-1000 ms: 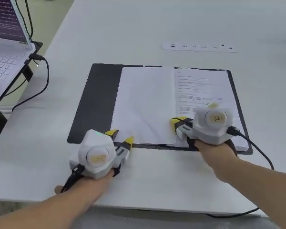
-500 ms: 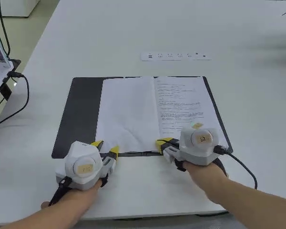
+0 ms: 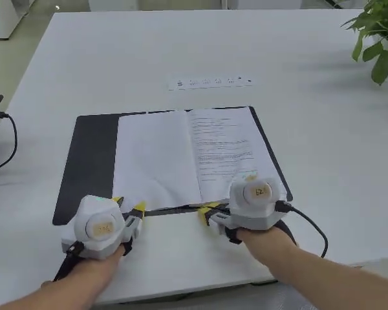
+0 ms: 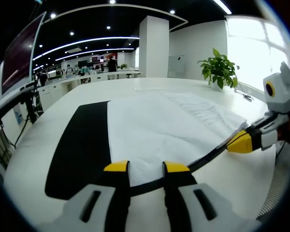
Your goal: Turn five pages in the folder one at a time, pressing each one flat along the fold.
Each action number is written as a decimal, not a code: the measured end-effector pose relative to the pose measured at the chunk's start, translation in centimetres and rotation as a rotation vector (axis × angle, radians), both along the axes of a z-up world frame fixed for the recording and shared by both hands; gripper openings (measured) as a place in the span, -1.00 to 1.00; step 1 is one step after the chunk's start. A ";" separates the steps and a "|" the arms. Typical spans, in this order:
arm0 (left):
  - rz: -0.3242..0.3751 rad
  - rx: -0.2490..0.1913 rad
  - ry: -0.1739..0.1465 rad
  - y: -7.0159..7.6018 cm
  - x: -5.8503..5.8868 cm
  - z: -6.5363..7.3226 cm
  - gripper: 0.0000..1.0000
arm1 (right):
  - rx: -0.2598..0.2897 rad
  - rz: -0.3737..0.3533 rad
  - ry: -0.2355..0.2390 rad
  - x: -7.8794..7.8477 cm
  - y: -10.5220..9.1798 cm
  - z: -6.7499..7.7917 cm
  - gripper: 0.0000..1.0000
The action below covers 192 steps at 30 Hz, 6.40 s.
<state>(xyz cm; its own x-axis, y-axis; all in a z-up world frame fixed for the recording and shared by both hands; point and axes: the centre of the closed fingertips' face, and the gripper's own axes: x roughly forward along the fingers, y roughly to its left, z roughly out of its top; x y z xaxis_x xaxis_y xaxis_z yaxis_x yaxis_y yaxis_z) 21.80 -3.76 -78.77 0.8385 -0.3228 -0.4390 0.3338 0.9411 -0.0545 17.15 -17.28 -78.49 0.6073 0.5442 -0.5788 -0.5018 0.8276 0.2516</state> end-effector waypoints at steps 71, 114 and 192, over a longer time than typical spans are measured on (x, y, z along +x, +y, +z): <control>0.118 -0.075 0.071 4.5 -9.2 16.6 0.98 | 0.029 -0.257 -0.058 -6.2 -16.2 14.7 0.99; -0.308 0.032 0.107 -22.4 0.3 5.4 0.53 | 0.125 -0.287 0.016 -6.2 -16.3 11.5 0.79; -0.112 -0.115 0.032 -21.3 4.4 0.8 -0.71 | 0.276 -0.337 0.089 1.2 -13.8 6.5 0.22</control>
